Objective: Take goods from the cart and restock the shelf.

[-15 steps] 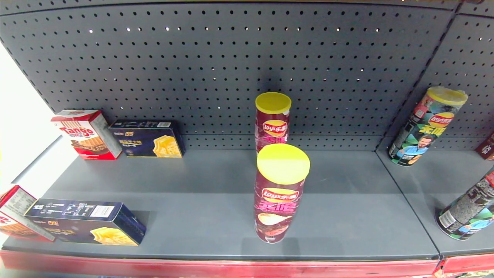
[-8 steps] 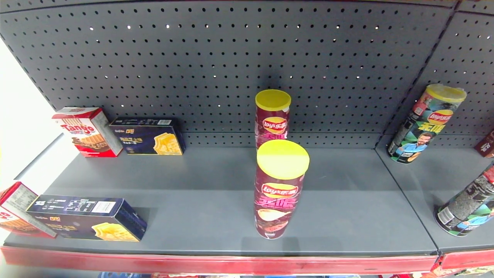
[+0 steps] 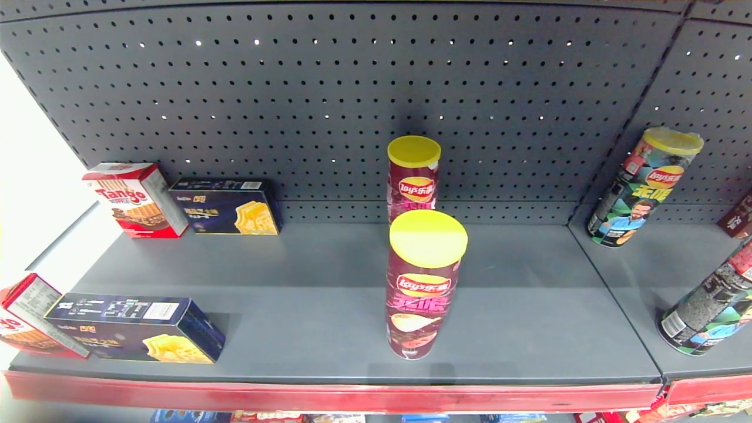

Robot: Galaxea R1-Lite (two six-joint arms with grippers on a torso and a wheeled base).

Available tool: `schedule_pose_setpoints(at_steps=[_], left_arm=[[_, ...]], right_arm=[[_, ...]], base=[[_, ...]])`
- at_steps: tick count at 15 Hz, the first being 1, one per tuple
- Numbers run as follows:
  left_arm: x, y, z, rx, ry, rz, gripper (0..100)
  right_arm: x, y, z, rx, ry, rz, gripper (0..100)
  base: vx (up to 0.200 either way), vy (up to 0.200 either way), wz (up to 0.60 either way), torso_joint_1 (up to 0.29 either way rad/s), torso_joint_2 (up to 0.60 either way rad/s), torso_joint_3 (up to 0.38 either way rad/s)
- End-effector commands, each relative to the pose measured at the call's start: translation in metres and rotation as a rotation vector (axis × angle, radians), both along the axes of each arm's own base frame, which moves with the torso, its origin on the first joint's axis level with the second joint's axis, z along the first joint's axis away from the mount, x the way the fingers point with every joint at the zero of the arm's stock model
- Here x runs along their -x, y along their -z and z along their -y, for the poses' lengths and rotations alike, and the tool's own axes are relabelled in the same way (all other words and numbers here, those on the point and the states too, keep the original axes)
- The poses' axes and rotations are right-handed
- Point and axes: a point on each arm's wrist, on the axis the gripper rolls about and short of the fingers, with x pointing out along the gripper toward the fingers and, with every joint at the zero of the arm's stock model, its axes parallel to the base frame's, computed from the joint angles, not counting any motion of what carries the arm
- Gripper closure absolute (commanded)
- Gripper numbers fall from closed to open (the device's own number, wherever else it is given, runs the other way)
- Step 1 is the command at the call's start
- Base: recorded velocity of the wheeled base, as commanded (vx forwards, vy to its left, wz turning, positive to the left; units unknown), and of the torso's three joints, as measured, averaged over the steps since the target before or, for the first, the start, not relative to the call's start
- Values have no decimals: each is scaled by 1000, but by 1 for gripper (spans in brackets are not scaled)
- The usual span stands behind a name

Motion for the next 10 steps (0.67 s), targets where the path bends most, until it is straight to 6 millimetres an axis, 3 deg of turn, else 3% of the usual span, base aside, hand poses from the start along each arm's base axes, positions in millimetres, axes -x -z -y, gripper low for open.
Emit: schedule_pose_setpoints(at_steps=[1,10], left_arm=[[0,0,0,0,0,-3,0],[0,0,0,1,-3,0,0]], right_arm=[[0,0,0,0,-1,-2,0],[0,0,0,2,-1,0,0]], base=[[0,0,0,0,0,0],[0,0,0,0,0,0]])
